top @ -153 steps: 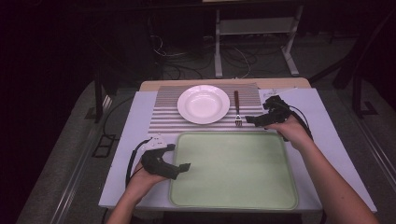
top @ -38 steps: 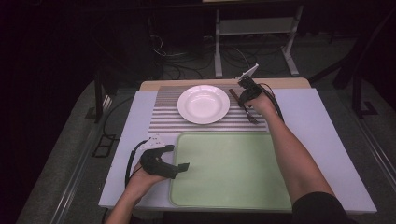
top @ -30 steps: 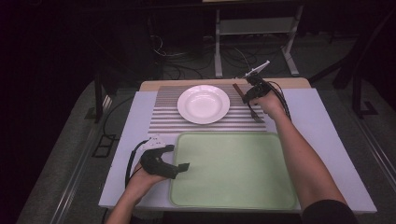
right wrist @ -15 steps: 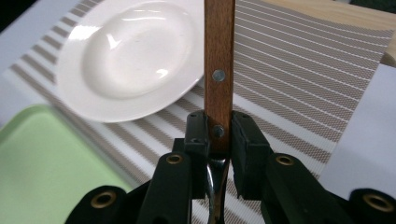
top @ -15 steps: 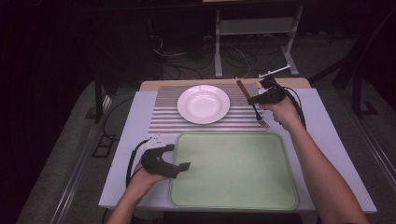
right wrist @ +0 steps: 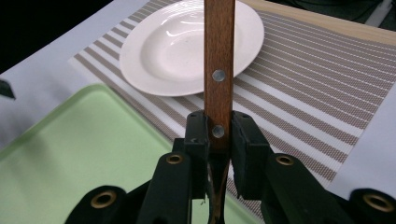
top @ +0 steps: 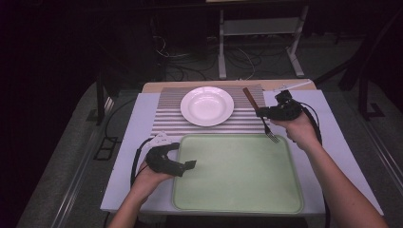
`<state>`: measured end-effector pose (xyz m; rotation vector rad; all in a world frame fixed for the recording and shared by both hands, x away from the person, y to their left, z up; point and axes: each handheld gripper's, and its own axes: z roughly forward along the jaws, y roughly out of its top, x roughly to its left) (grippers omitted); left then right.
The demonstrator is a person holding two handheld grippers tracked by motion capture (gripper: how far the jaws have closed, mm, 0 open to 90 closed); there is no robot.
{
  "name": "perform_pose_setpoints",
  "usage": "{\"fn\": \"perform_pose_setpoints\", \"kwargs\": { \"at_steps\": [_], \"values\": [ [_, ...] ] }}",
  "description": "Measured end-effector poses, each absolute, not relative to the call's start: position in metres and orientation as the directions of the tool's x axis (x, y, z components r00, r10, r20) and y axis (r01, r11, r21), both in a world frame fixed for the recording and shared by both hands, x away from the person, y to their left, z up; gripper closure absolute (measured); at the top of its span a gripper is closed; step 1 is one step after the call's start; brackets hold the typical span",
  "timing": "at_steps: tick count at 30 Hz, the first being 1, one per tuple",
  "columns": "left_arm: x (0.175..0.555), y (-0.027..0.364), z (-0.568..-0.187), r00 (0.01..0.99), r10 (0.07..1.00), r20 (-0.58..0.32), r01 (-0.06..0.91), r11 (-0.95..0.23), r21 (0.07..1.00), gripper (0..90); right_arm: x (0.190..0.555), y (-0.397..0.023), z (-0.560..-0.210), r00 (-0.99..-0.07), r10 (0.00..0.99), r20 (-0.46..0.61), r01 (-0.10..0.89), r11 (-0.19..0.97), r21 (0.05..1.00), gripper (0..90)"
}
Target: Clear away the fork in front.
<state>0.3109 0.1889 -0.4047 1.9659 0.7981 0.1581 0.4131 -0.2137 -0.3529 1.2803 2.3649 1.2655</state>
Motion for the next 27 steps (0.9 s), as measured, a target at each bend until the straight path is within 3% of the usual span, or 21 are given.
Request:
{"fn": "perform_pose_setpoints", "kwargs": {
  "at_steps": [27],
  "values": [
    [0.352,0.116,-0.368,0.833,0.52,-0.189,0.391,-0.312,0.866,0.0,0.34,-0.216,-0.376,-0.698,0.679,0.228,0.527,0.271,0.806,77.1]
  ]
}}
